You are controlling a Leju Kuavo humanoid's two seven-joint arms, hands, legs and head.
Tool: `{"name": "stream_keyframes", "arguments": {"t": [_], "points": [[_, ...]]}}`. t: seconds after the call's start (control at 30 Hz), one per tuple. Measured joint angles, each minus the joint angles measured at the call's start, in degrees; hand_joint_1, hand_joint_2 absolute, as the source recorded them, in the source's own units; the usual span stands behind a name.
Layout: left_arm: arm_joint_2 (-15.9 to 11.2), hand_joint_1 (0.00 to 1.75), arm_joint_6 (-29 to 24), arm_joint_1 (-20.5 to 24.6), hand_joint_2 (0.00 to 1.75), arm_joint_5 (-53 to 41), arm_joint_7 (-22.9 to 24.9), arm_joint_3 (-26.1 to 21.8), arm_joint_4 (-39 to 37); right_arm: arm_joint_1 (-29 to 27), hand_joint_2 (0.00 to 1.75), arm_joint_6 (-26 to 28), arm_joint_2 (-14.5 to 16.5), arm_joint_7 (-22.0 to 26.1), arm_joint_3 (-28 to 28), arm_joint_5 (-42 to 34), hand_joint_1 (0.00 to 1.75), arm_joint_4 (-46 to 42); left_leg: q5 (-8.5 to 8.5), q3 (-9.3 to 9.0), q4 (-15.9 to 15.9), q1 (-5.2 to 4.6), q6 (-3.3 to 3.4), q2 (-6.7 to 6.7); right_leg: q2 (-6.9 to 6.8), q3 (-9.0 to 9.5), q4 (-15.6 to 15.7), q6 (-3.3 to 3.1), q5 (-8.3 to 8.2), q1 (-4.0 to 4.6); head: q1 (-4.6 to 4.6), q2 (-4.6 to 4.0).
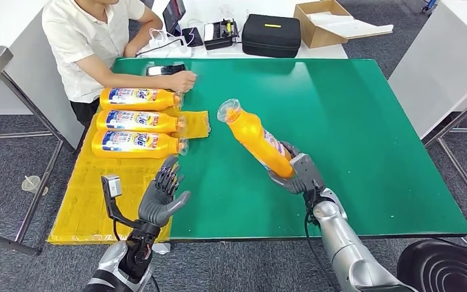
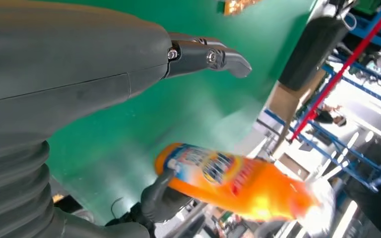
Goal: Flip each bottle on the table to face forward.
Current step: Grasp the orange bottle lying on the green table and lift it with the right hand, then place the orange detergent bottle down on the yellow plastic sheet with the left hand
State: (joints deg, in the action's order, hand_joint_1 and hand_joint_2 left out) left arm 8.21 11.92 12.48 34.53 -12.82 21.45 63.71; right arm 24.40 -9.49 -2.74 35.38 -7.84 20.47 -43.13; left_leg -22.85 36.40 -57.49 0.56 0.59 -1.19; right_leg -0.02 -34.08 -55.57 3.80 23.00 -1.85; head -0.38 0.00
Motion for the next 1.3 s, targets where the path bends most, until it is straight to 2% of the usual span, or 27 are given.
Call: {"name": "stream_keyframes", "arguments": {"t": [0.17,0.3,0.47,0.57,0.83,1.13,1.3], "points": [[-0.66,0.00,-1.93,0.13,1.75,-7.05,-3.86,1.96,-0.13,-3.90,1.75,-1.85,1.98,0.76,-2.36,-4.26,1.75,-8.21,-0.03,0.08,-0.01,-0.05,0.02,0.01,0.01,-0.10,0.03,0.01,0.00,-0.04,0.00,0.00],[-0.71,0.00,-4.45,0.50,1.75,-10.79,-5.18,3.03,-0.13,-6.21,1.75,-1.93,3.82,0.55,-4.78,-5.73,1.75,-12.99,-0.03,0.10,0.01,-0.03,0.01,0.02,0.02,-0.16,0.03,0.00,0.01,0.00,-0.01,0.00],[-0.68,0.00,-10.98,1.71,1.75,-19.26,-8.62,3.72,-0.07,-6.84,1.75,-1.87,5.17,-0.44,-7.49,-6.00,1.75,-14.59,-0.01,0.10,0.01,0.00,0.00,0.03,0.02,-0.15,0.02,0.00,0.00,0.00,-0.01,0.00],[-0.43,0.00,-12.68,3.21,1.75,-23.19,-9.16,3.87,0.57,-6.80,1.75,-1.04,6.07,-0.30,-10.38,-4.49,1.75,-12.93,0.00,0.10,0.01,0.00,0.00,0.02,0.02,-0.13,0.02,0.00,0.00,0.00,-0.01,0.00],[0.60,0.00,-9.99,4.42,1.75,-20.78,-8.54,3.84,1.35,-6.49,1.75,0.46,7.82,1.26,-15.90,-3.12,1.75,-8.27,-0.01,0.15,0.00,-0.01,0.00,0.02,0.01,-0.18,0.02,0.01,0.00,-0.01,-0.01,0.00],[1.05,0.00,-9.36,4.61,1.75,-20.30,-8.62,3.84,1.35,-5.77,1.75,0.75,7.92,1.29,-17.56,-3.08,1.75,-6.46,-0.01,0.16,0.00,0.00,0.00,0.02,0.02,-0.19,0.02,0.00,0.00,-0.01,-0.01,0.00],[1.18,0.00,-3.78,4.64,1.75,-15.01,-7.46,3.86,1.38,-5.62,1.75,0.77,7.92,1.72,-18.11,-3.27,1.75,-5.42,-0.01,0.16,0.00,0.00,0.00,0.02,0.01,-0.19,0.02,0.00,0.00,-0.01,0.00,0.00]]}}
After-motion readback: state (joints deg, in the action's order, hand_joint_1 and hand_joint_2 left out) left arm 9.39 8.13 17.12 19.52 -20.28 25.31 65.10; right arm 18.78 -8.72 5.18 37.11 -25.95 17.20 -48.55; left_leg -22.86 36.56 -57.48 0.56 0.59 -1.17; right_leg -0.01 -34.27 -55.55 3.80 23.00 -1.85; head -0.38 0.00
